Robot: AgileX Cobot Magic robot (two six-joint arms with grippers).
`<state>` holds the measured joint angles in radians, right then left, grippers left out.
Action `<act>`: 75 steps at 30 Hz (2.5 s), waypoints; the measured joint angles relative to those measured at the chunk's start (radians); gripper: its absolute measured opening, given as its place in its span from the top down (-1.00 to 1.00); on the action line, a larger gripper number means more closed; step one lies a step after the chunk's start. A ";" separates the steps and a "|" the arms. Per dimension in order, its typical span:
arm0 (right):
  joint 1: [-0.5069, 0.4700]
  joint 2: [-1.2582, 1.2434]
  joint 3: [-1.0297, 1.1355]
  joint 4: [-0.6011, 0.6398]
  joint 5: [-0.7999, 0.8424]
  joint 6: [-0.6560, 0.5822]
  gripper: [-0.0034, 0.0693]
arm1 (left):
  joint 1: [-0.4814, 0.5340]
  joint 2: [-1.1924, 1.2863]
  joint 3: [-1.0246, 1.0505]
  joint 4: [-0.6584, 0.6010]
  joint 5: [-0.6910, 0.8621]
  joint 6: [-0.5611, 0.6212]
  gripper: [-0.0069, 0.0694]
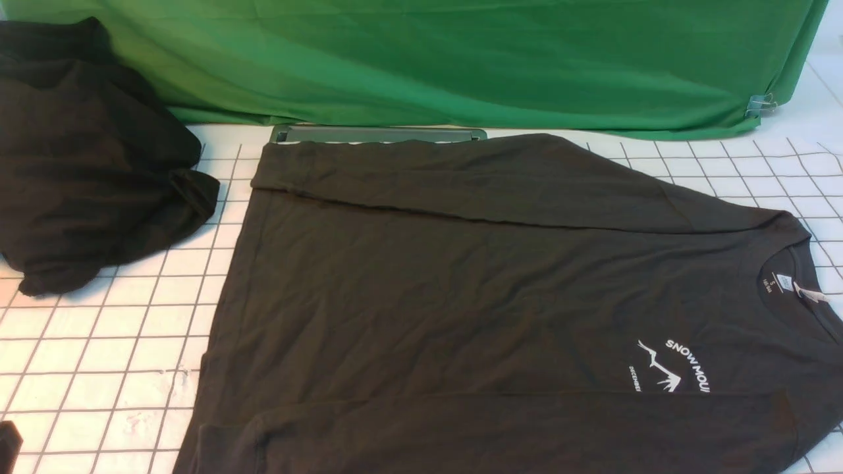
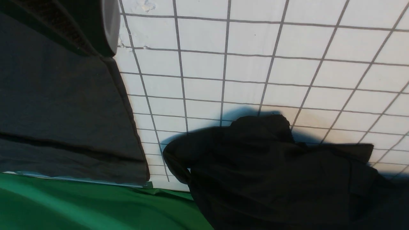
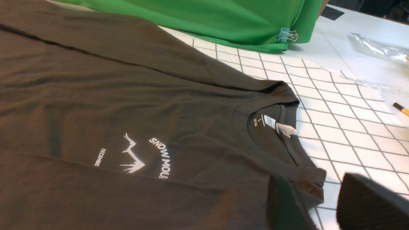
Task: Fold a long-sleeved shirt over a white checkered tablecloth.
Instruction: 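Grasp the left edge of the dark T-shirt lying flat on the table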
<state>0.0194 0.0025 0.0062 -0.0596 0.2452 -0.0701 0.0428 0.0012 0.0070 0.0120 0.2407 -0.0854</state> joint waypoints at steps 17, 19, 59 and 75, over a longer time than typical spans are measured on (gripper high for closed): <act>0.000 0.000 0.000 0.000 0.000 0.000 0.24 | 0.000 0.000 0.000 0.000 0.000 0.000 0.81; 0.000 0.000 0.000 0.000 0.000 0.000 0.24 | 0.000 0.000 0.000 0.000 0.000 0.000 0.81; 0.000 0.000 0.000 0.000 0.000 0.000 0.24 | 0.000 0.000 0.000 0.001 0.000 0.000 0.81; 0.000 0.000 0.000 0.189 -0.024 0.391 0.24 | 0.000 0.000 0.000 -0.604 -0.027 -0.307 0.81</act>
<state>0.0194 0.0025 0.0062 0.1291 0.2212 0.3207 0.0428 0.0012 0.0070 -0.5921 0.2141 -0.3921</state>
